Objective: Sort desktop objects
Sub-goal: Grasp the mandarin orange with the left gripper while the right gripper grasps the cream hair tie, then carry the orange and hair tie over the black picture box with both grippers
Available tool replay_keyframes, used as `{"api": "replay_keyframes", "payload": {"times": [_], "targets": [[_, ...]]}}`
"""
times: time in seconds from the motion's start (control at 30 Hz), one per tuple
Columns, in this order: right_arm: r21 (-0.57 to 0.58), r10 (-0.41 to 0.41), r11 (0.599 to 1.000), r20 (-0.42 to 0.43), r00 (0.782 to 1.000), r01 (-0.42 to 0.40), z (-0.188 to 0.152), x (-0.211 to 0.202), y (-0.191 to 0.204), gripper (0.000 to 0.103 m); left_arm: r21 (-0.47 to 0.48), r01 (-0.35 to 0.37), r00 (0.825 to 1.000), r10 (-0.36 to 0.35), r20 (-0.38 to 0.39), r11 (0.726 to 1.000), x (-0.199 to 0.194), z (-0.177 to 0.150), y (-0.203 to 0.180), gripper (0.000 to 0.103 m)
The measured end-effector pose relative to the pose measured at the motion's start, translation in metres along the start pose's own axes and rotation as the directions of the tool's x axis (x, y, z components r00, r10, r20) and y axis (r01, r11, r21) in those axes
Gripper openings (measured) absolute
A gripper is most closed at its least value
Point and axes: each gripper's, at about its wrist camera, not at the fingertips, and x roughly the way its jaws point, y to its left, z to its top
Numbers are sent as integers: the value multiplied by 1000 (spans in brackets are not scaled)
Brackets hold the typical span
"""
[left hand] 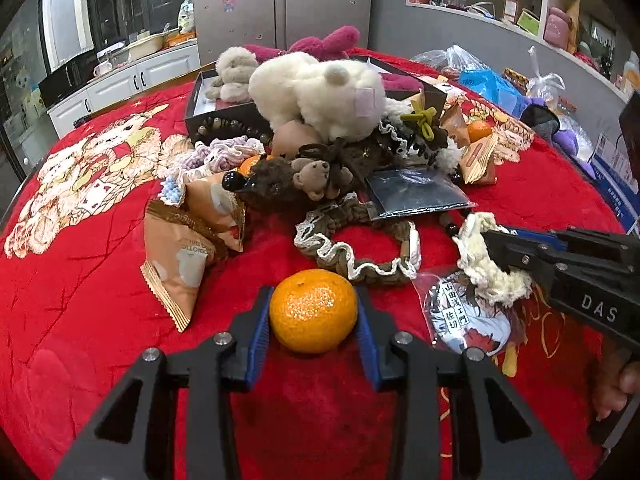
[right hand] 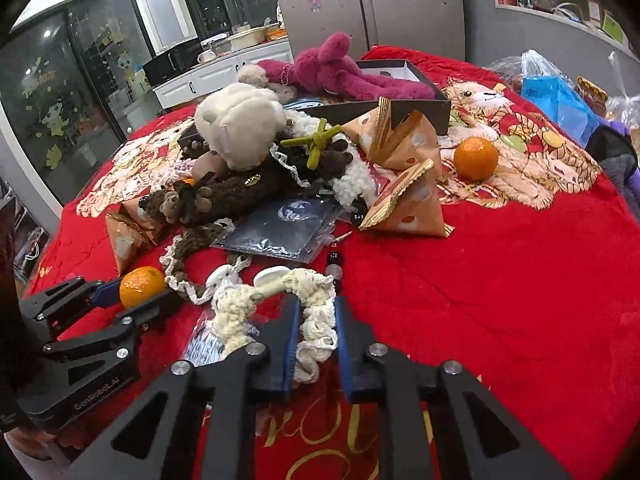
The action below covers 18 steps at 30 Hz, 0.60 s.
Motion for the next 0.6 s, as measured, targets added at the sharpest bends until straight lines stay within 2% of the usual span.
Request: {"api": "replay_keyframes", "payload": {"times": [0.13, 0.4, 0.6], "targets": [[-6, -12, 1000, 9, 1000, 12, -2, -8, 0, 15, -34, 25, 1000, -25, 6, 999, -5, -3, 5, 39], [-1, -8, 1000, 42, 999, 9, 0, -28, 0, 15, -35, 45, 999, -45, 22, 998, -21, -7, 1, 39], [-29, -16, 999, 68, 998, 18, 1, -44, 10, 15, -33, 36, 998, -35, 46, 999, -38, -7, -2, 39]]}}
